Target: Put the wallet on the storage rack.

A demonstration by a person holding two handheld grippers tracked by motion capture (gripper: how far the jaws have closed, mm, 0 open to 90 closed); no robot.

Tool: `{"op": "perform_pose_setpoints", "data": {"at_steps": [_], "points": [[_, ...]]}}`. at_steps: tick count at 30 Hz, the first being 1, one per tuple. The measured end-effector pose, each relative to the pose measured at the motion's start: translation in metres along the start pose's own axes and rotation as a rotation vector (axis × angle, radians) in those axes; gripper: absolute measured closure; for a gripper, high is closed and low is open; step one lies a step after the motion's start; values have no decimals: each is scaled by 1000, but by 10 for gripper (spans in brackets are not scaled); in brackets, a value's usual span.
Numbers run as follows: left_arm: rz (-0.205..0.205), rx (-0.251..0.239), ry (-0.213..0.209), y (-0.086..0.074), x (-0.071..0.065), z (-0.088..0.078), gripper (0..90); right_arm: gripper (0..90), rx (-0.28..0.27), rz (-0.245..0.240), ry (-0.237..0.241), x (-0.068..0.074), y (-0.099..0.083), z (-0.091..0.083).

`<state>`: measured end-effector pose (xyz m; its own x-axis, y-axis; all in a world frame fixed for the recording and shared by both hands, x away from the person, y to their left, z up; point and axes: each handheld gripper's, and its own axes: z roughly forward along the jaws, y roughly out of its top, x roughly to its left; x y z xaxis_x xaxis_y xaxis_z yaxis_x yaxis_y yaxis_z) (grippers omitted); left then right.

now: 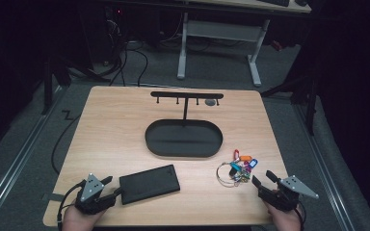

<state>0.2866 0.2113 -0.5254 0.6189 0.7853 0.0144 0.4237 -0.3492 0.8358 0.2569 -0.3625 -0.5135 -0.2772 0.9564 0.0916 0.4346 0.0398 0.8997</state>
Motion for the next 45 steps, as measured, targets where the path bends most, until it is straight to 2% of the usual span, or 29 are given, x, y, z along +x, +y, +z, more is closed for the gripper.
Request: {"op": "perform_pose_setpoints", "data": {"at_steps": [5,9,10,12,13,14,19,21,22,31,34,36,37,42,45], "points": [[-16,7,30,0,2,-2,540,346,-1,5,-4,-1,0,-2],[-25,8,52,-1,3,-5,693,347,-4,11,-6,-1,0,-3],[-23,15,54,-1,3,-5,693,347,-3,12,-6,0,0,-3],[-1,51,31,-1,3,-4,832,347,1,5,-5,0,0,-2],[-1,51,31,-1,3,-4,851,347,1,5,-5,0,0,-2],[20,79,25,-1,1,-1,868,347,3,2,-3,-1,0,-2],[50,115,15,-1,-6,4,890,347,6,6,-1,-3,0,0],[74,130,-1,-2,-9,6,891,347,6,6,-1,-3,0,0],[92,138,6,-2,-12,6,893,347,5,3,0,-4,0,-1],[121,126,-11,-2,-20,0,900,347,3,9,6,-4,1,-2],[128,121,-50,-2,-25,-1,899,347,5,3,8,-3,0,-1],[154,122,-74,0,-32,-1,892,347,9,6,8,-4,0,-1],[154,122,-74,0,-32,-1,891,347,9,6,8,-4,0,-1],[209,114,-121,2,-47,2,873,347,10,2,11,-3,0,0],[224,111,-139,4,-52,4,858,347,12,5,10,-3,0,0]]}}
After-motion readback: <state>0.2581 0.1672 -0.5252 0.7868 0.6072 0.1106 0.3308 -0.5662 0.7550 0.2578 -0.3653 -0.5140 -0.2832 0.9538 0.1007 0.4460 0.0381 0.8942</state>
